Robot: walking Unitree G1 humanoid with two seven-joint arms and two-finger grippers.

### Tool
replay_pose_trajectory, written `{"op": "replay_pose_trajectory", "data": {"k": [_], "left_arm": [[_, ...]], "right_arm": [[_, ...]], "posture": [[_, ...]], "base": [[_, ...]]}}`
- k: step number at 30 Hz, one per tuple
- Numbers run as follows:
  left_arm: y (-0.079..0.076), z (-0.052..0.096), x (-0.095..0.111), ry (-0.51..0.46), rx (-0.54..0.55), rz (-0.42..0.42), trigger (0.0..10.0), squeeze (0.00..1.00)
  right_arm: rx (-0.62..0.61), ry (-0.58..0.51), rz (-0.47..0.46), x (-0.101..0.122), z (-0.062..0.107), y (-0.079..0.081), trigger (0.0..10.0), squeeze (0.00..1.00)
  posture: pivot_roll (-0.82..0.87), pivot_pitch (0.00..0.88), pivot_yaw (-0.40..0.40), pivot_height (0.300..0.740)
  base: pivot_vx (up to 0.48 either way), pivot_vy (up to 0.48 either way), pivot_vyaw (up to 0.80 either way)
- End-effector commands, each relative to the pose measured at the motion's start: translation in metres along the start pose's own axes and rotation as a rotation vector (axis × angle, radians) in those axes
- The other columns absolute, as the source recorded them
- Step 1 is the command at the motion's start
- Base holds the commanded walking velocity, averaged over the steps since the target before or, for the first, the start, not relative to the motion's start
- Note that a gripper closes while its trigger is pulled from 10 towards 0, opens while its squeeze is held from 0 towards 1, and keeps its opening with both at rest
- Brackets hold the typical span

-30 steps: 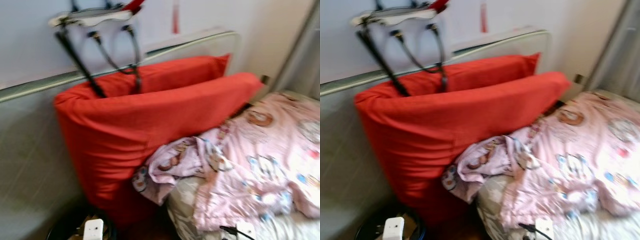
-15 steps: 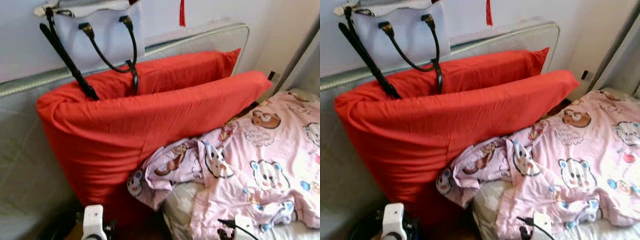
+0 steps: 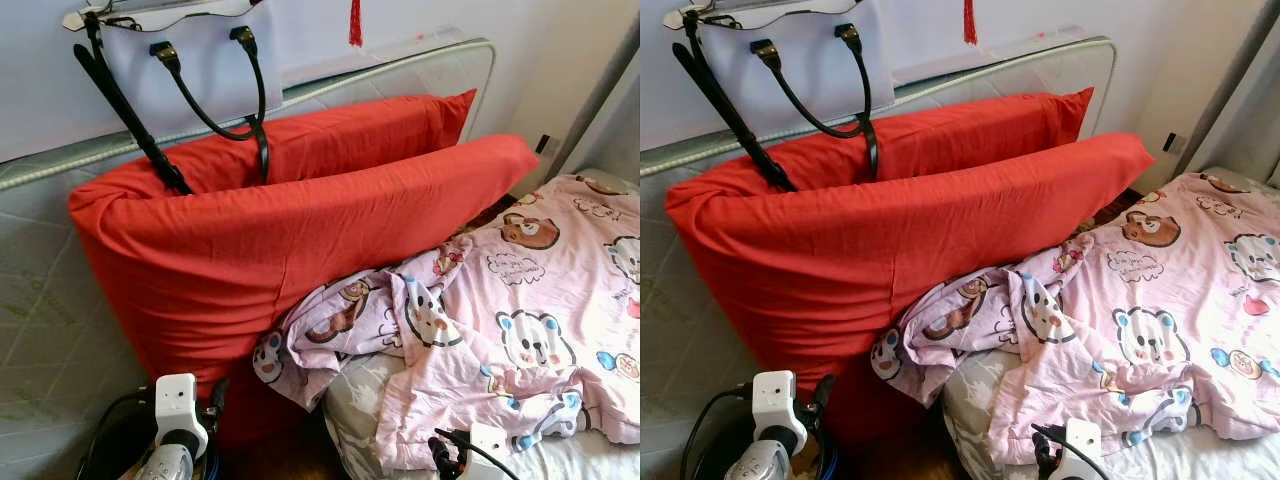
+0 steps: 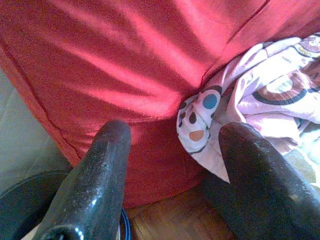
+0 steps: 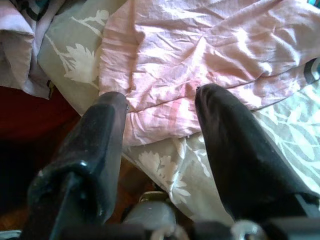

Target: Clean up the room

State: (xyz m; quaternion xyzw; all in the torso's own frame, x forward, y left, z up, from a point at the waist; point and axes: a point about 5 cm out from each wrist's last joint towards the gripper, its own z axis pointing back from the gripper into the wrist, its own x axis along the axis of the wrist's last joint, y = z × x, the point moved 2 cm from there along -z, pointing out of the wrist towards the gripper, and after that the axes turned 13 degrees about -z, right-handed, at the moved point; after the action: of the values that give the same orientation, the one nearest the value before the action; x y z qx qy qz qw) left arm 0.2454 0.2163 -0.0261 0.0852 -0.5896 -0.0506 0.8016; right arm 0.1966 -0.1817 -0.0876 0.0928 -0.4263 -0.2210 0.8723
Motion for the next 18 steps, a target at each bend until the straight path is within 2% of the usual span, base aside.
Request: {"op": "replay_pose_trajectory", "data": {"k": [1, 2, 3, 5, 9, 18], "left_arm": [[-0.001, 0.001, 0.002, -0.021, 0.001, 0.012, 10.0, 0.0], [-0.002, 0.002, 0.004, -0.034, 0.0, 0.013, 10.0, 0.0], [-0.002, 0.002, 0.004, -0.034, 0.0, 0.013, 10.0, 0.0], [-0.005, 0.004, 0.007, -0.057, -0.005, 0.015, 10.0, 0.0], [-0.007, 0.005, 0.009, -0.071, -0.01, 0.016, 10.0, 0.0], [-0.008, 0.008, 0.012, -0.087, -0.01, 0.008, 10.0, 0.0]], "right_arm": [[0.049, -0.113, 0.013, 0.026, -0.008, 0.015, 10.0, 0.0], [0.094, -0.201, 0.029, 0.046, -0.013, 0.028, 10.0, 0.0], [0.094, -0.201, 0.029, 0.046, -0.013, 0.028, 10.0, 0.0], [0.126, -0.254, 0.041, 0.061, -0.015, 0.033, 10.0, 0.0], [0.118, -0.22, 0.039, 0.056, -0.015, 0.026, 10.0, 0.0], [0.106, -0.18, 0.056, 0.047, -0.014, 0.023, 10.0, 0.0]], "posture": [[0.02, 0.055, -0.025, 0.74], [0.02, 0.059, -0.027, 0.74], [0.02, 0.059, -0.027, 0.74], [0.01, 0.064, -0.028, 0.74], [0.01, 0.071, -0.031, 0.74], [0.01, 0.08, -0.034, 0.74]], "base": [[0.0, 0.0, 0.0], [0.0, 0.0, 0.0], [0.0, 0.0, 0.0], [0.0, 0.0, 0.0], [0.0, 0.0, 0.0], [0.0, 0.0, 0.0]]}}
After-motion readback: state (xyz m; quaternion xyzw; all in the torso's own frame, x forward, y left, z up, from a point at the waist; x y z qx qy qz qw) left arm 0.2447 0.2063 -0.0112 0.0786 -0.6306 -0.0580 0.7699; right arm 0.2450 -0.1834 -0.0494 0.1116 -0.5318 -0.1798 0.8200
